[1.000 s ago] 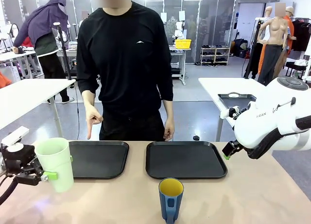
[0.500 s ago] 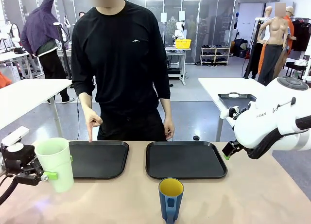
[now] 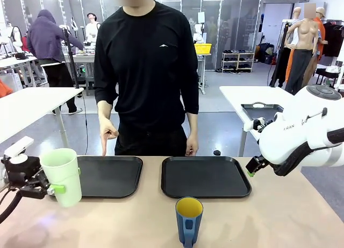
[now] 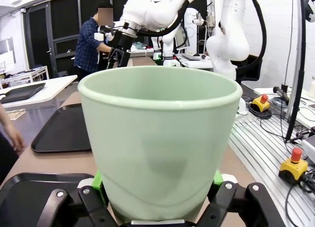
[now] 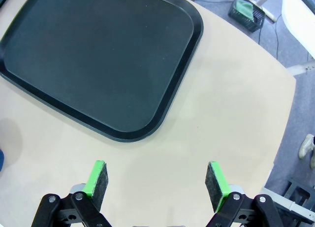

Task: Sort and store the cups by type.
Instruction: Place the picked Reusable plastic cup into the Flat Tray indicated by the person.

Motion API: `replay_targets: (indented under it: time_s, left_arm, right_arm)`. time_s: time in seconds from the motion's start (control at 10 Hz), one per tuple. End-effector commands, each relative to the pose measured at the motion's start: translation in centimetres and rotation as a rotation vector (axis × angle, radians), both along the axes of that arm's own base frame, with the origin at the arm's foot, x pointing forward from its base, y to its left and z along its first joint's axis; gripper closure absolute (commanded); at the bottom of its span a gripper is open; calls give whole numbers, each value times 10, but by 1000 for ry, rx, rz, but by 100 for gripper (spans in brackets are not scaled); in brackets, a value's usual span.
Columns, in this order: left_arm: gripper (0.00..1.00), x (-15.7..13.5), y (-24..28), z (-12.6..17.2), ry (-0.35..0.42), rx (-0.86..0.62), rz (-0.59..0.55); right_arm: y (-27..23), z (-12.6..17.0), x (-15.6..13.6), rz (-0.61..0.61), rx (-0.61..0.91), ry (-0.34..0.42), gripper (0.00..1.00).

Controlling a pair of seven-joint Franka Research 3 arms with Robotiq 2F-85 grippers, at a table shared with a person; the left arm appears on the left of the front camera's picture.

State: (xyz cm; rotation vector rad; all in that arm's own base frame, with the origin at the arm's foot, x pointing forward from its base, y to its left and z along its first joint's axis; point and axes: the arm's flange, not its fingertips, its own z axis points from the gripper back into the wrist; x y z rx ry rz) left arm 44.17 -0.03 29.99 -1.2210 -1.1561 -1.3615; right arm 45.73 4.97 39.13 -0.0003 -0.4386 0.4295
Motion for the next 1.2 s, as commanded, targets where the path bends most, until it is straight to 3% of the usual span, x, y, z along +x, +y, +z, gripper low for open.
replay_targets:
  time_s: [0.0, 0.5, 1.1]
  left_arm:
    - [15, 49, 9, 8, 5, -57, 8]
    - [15, 147, 18, 15, 2, -125, 70]
    - [15, 154, 17, 10, 0, -98, 66]
  right_arm:
    - [-1, 0, 1, -4, 9, 0, 0]
    - [-1, 0, 1, -4, 9, 0, 0]
    - [-1, 0, 1, -4, 9, 0, 0]
